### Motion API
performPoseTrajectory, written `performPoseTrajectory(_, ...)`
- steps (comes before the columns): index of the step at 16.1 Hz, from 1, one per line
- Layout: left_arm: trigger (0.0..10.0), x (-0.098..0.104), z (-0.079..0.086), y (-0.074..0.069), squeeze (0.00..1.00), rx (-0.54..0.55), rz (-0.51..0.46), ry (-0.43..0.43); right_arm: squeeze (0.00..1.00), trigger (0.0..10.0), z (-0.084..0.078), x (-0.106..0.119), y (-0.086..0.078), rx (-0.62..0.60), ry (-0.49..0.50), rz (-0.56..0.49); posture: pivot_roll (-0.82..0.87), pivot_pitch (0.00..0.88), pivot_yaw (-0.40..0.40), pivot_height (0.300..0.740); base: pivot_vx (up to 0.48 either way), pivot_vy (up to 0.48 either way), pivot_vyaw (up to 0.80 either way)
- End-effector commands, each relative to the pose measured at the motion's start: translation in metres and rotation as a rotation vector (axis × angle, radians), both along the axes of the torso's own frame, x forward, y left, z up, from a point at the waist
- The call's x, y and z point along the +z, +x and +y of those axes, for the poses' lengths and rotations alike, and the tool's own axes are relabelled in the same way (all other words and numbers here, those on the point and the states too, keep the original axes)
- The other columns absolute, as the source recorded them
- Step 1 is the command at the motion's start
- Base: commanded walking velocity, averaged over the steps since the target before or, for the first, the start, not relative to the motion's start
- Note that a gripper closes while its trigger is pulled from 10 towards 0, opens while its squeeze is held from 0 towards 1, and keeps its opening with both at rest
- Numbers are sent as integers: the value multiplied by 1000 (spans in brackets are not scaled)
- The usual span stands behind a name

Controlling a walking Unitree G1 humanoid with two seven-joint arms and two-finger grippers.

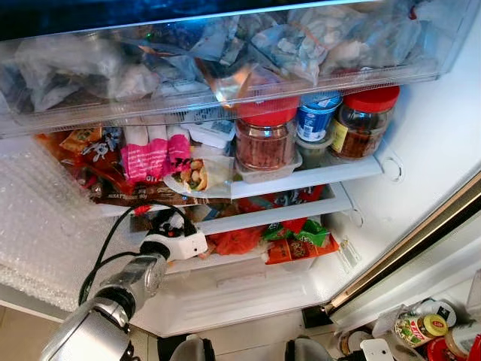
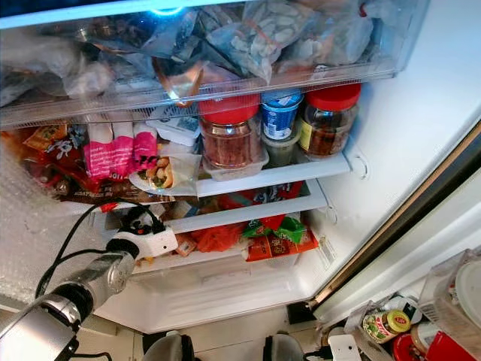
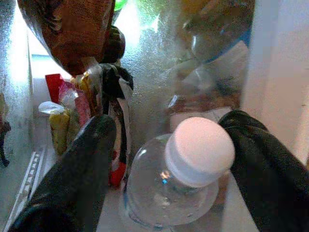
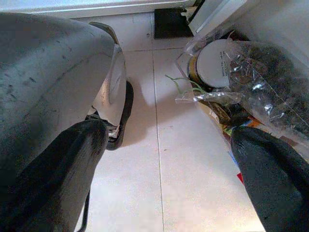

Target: Restocking fridge

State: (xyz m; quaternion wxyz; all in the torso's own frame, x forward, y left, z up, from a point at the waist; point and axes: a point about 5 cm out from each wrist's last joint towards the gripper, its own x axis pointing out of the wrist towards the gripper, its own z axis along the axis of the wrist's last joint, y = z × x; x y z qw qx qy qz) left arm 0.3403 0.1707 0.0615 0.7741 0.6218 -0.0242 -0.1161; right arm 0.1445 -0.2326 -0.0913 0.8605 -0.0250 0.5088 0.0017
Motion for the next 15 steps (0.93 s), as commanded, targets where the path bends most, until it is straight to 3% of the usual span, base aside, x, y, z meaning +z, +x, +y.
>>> performPoseTrajectory(1, 10000, -2, -1, -1, 1000, -16, 65, -51, 0, 10000, 0, -2, -6, -8, 0, 15, -125, 151, -6, 660, 0, 0, 0)
performPoseTrajectory(5, 10000, 7, -10, 4, 1000, -70, 130, -176, 0, 10000, 0, -2, -6, -3, 1, 18, -118, 148, -7, 660, 0, 0, 0)
performPoseTrajectory(6, 10000, 10, -11, 5, 0, -96, 127, -165, 0, 10000, 0, -2, -6, 0, 1, 19, -119, 148, -7, 660, 0, 0, 0)
performPoseTrajectory(11, 10000, 10, -15, 4, 0, -170, 151, -92, 0, 10000, 0, -2, -6, 1, 1, 16, -122, 148, -9, 660, 0, 0, 0)
performPoseTrajectory(13, 10000, 15, -8, 10, 0, -82, 174, -183, 0, 10000, 0, -2, -6, 3, 0, 16, -115, 148, -11, 660, 0, 0, 0)
performPoseTrajectory(15, 10000, 23, 1, 18, 0, 38, 130, -254, 0, 10000, -1, -2, -6, 5, 0, 16, -117, 147, -14, 660, 0, 0, 0)
